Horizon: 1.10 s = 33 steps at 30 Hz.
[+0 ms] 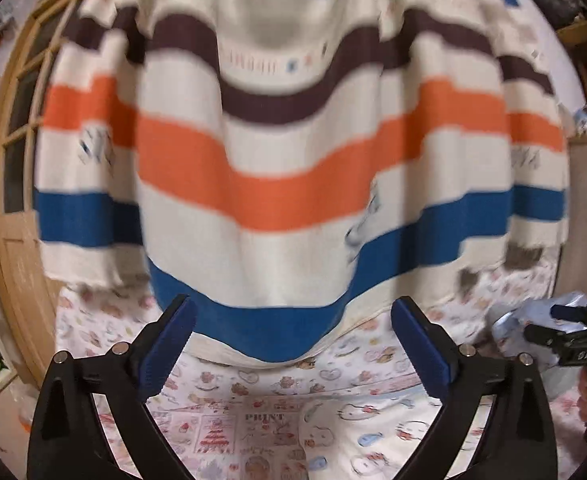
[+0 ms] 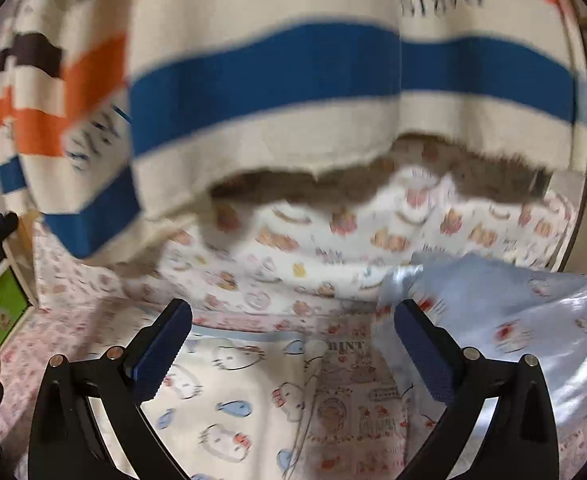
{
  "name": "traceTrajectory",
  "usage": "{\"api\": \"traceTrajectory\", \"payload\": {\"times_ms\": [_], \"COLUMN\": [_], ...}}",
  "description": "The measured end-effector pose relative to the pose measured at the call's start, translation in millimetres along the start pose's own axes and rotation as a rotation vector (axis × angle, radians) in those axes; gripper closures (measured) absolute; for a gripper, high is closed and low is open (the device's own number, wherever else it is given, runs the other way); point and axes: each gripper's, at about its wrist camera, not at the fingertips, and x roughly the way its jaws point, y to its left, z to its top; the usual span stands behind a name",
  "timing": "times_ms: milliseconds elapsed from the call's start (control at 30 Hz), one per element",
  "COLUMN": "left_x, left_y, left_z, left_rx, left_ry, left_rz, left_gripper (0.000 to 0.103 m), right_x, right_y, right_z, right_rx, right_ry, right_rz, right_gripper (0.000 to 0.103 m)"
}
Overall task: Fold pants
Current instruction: 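Release the pants with both tools and lift them away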
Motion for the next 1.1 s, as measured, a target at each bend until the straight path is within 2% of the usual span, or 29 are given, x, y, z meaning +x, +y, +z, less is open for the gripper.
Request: {"api": "traceTrajectory", "payload": {"times_ms": [133, 233, 367, 433, 533, 733, 867, 933, 1033, 1100], "left_x": [-64, -115, -169, -186, -204, -234, -236, -236, -240, -244], "left_y": [-20, -29, -40, -44, -48, -37, -35, -34, -35, -37], "left_z": [3, -11, -41, -55, -70, -105, -126, -134, -147, -155], "left_rx": [0.100, 0.111, 0.099, 0.114, 0.148, 0.050, 0.023, 0.013, 0.009, 0.017], "left_ry": [-0.054, -0.110, -0.140, -0.142, -0.138, -0.135, -0.098, -0.063, -0.040, -0.025], "left_rz": [0.047, 0.025, -0.008, -0.027, 0.014, 0.030, 0.039, 0.030, 0.011, 0.007], "left_gripper": [0.005, 0.004, 0.004, 0.004, 0.004, 0.004, 0.004, 0.004, 0.004, 0.004], "right_x": [-58, -105, -162, -184, -210, -250, -262, -265, -265, -260], "right_y": [15, 27, 34, 39, 38, 42, 64, 69, 67, 64], "right_z": [-11, -30, -63, -75, -90, -132, -159, -171, -187, -197], "right_rx": [-0.015, -0.021, -0.026, -0.073, -0.068, -0.018, -0.108, -0.090, -0.033, -0.010], "right_ry": [-0.066, -0.150, -0.240, -0.267, -0.313, -0.347, -0.377, -0.391, -0.355, -0.315], "right_rz": [0.037, 0.028, 0.023, -0.026, -0.108, -0.047, -0.117, -0.145, -0.073, -0.057], "right_gripper": [0.001, 0.001, 0.001, 0.001, 0.001, 0.001, 0.001, 0.001, 0.001, 0.001]}}
